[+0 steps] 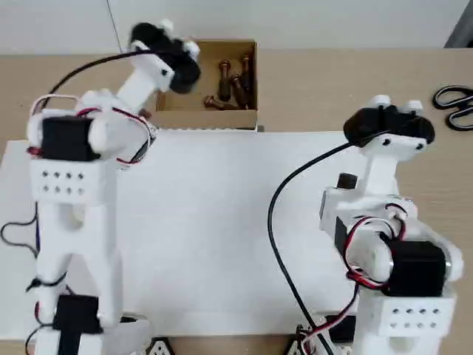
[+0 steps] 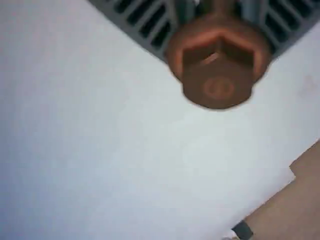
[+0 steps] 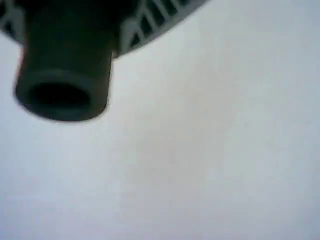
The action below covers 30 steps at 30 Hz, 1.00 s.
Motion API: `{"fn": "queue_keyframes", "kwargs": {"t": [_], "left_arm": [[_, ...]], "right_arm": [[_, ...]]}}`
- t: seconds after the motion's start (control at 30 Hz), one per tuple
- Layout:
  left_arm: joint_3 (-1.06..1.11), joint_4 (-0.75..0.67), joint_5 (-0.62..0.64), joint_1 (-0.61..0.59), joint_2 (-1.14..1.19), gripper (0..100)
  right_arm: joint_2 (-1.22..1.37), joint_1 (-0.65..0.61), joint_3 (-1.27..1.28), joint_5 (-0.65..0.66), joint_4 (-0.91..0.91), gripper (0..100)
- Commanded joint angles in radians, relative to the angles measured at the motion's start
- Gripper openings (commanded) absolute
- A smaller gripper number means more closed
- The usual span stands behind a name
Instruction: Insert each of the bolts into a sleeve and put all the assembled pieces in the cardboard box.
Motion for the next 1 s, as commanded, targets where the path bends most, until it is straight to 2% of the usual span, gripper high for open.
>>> {"fn": "queue_keyframes", "kwargs": {"t": [0.0, 0.1, 0.2, 0.37, 0.43, 0.57, 0.77, 0.97], "left_arm": [[-0.033, -0.008, 0.186, 0.006, -0.138, 0], [0.001, -0.005, 0.299, 0.006, -0.213, 0], [0.104, -0.009, 0.451, 0.008, -0.307, 0], [0.348, -0.015, 0.743, 0.132, -0.480, 0], [0.449, -0.064, 0.850, 0.189, -0.559, 0], [0.670, -0.245, 1.002, 0.239, -0.721, 0], [0.995, -0.519, 1.057, 0.235, -0.979, 0], [1.242, -0.666, 1.057, 0.241, -1.241, 0]], "right_arm": [[-0.081, -0.001, -0.080, 0.106, -0.007, 0.2], [-0.159, -0.027, -0.071, 0.189, -0.007, 0.2], [-0.217, -0.030, -0.017, 0.213, -0.013, 0.2], [-0.295, -0.031, 0.103, 0.212, -0.051, 0.2], [-0.332, -0.041, 0.153, 0.212, -0.101, 0.2], [-0.409, -0.137, 0.298, 0.212, -0.179, 0.2], [-0.545, -0.294, 0.517, 0.210, -0.274, 0.2], [-0.621, -0.390, 0.669, 0.210, -0.280, 0.2]]}}
